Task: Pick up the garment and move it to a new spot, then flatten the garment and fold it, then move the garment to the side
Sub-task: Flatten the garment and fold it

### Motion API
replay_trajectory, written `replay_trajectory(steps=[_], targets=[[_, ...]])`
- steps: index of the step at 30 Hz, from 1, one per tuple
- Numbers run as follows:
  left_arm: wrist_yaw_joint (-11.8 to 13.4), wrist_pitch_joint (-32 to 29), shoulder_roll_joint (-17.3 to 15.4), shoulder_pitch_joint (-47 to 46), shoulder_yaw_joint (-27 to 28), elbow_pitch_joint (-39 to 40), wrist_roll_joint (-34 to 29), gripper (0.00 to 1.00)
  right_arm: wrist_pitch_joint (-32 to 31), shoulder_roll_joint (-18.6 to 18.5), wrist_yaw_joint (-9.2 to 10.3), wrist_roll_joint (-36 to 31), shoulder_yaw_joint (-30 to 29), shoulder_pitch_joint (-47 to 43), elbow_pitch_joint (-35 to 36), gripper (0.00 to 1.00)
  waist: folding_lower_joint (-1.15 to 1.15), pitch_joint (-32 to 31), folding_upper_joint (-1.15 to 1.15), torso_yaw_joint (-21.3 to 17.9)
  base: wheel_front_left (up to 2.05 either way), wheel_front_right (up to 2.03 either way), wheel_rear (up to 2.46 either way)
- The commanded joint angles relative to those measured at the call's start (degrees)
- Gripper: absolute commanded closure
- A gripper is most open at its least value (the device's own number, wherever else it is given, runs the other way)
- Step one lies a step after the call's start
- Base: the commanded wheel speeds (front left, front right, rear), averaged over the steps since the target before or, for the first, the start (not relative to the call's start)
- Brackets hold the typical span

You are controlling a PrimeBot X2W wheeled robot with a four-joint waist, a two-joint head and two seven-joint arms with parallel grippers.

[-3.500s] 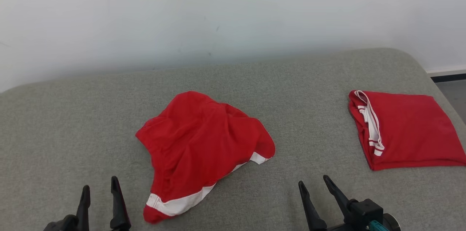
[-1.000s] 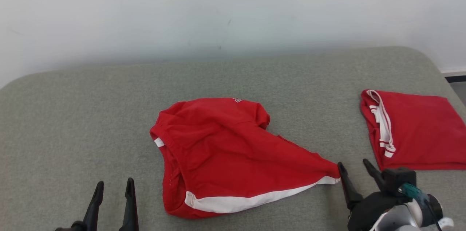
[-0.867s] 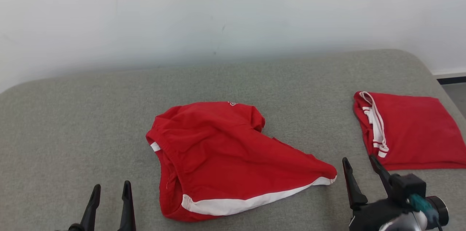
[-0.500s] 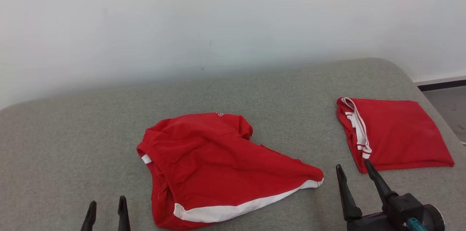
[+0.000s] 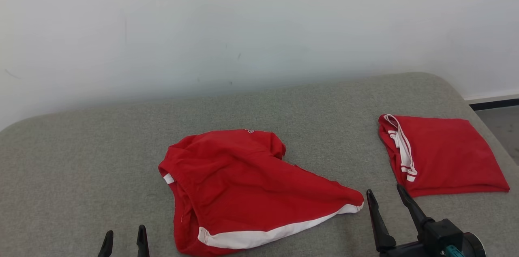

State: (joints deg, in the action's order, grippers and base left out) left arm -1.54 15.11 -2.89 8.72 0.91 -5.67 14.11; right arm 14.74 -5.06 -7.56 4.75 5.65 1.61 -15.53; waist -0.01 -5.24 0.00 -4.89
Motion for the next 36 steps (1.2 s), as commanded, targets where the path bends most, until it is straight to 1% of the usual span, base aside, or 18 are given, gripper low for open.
replay_trajectory(steps=[1, 8, 15, 19, 21, 24, 28, 32, 36], targets=[[0.0, 0.0, 0.0, 0.2, -0.1, 0.2, 0.1, 0.0, 0.2, 0.2, 0.16, 0.7, 0.0, 0.3, -0.3, 0.0, 0.01, 0.0, 0.0, 0.1, 0.0, 0.0, 0.0], [0.1, 0.0, 0.0, 0.5, -0.1, 0.5, 0.5, 0.0, 0.0, 0.2, 0.16, 1.1, 0.3, 0.5, -0.8, 0.0, 0.01, 0.3, 0.0, 0.3, 0.0, 0.0, 0.0], [-0.4, 0.0, 0.0, -0.1, -0.3, 0.3, -0.3, 0.0, -0.1, 0.1, 0.16, 1.2, 0.0, 0.9, -1.2, 0.0, 0.01, 0.8, 0.0, 0.6, 0.0, 0.0, 0.0], [-1.4, 0.0, 0.0, -0.4, -1.3, -0.9, -0.6, 0.0, -2.0, -0.2, 0.16, 1.3, -0.6, 1.5, -2.4, 0.0, 0.01, 1.1, 0.0, 0.7, 0.0, 0.0, 0.0], [-2.0, 0.0, 0.0, -1.0, -2.4, -2.5, -0.7, 0.0, -3.4, -0.4, 0.16, 1.5, -0.9, 2.3, -3.0, 0.0, 0.01, 1.3, 0.0, 0.8, 0.0, 0.0, 0.0], [-3.4, -0.1, -0.1, -2.8, -5.2, -6.3, -1.3, 0.0, -7.5, -1.2, 0.16, 1.9, -1.1, 3.1, -5.5, 0.0, 0.01, 1.9, 0.0, 0.9, 0.0, 0.0, 0.0], [-5.0, -2.7, -0.6, -6.7, -9.7, -12.3, -1.3, 0.0, -11.4, -2.3, 0.16, 2.0, -0.4, 5.5, -9.5, 0.0, 0.01, 2.9, 0.0, 0.7, 0.0, 0.0, 0.0], [-5.4, -4.3, -0.8, -10.3, -13.0, -17.3, -1.0, 0.0, -13.3, -3.6, 0.16, 2.1, 1.3, 8.4, -14.5, 0.0, 0.01, 4.3, 0.0, 0.3, 0.0, 0.0, 0.0], [-5.6, -6.2, -0.9, -13.8, -14.8, -21.1, -1.7, 0.0, -13.8, -4.1, 0.16, 2.3, 2.6, 11.2, -19.6, 0.0, 0.01, 5.5, 0.0, 0.1, 0.0, 0.0, 0.0]])
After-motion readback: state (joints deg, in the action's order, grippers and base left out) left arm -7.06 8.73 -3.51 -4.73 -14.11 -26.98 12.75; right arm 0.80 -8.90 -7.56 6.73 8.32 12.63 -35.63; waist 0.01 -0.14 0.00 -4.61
